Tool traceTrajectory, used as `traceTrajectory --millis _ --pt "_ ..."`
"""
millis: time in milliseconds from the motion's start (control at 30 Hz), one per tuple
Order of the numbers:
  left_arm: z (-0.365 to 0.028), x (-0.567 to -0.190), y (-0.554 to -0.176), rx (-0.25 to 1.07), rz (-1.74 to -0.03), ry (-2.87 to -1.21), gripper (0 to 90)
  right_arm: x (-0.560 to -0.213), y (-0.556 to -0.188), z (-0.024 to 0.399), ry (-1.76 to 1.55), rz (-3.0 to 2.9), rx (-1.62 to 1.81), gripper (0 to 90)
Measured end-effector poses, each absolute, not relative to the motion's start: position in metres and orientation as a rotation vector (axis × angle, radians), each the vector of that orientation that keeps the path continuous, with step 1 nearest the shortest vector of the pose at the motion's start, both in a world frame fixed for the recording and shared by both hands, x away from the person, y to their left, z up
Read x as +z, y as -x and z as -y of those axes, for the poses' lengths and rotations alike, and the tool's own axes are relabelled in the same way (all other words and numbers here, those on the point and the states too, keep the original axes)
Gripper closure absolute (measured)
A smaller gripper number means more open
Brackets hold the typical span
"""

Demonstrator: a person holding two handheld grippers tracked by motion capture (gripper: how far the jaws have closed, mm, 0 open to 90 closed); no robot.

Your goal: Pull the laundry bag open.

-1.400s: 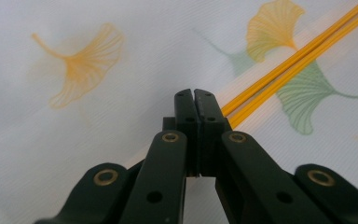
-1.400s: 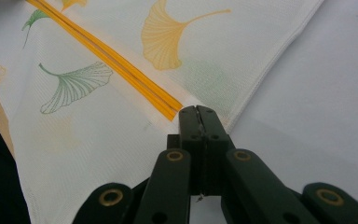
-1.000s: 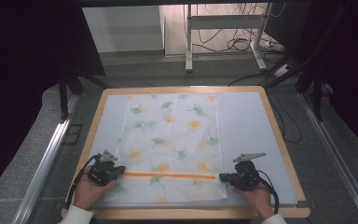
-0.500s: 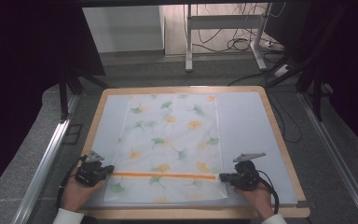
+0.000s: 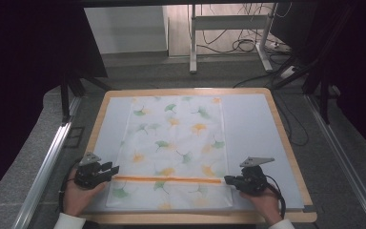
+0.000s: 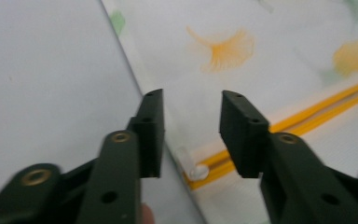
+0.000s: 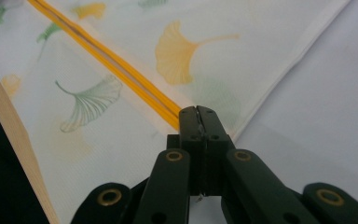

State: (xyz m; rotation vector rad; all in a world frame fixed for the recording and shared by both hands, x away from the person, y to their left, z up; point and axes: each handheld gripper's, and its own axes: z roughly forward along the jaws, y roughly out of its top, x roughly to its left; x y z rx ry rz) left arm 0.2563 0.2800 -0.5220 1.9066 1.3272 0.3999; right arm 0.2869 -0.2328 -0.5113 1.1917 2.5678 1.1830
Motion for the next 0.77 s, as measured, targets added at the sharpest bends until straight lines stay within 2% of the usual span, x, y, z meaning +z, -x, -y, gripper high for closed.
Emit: traceTrajectory --millis 133,233,300,500,767 --pt "-0.282 -0.521 -0.259 0.343 -1.319 -1.897 50.6 -0.505 -0.282 0.240 -1.145 -2.498 1.216 74.4" --pt "-0.281 -0.522 -0.260 0.366 -1.335 -1.900 48.5 -0.502 -0.282 0.250 -1.161 -2.440 1.220 60.4" --pt "-0.282 -0.521 -0.260 0.387 -1.348 -1.884 45.8 -0.501 -0.283 0.258 -1.191 -2.393 1.224 54.8" --pt "-0.285 -0.517 -0.258 0.463 -1.337 -1.849 42.2 -0.502 -0.287 0.280 -1.231 -2.310 1.173 47.8" --pt "-0.283 -0.517 -0.258 0.464 -1.322 -1.856 39.8 -0.503 -0.288 0.281 -1.228 -2.305 1.163 40.8"
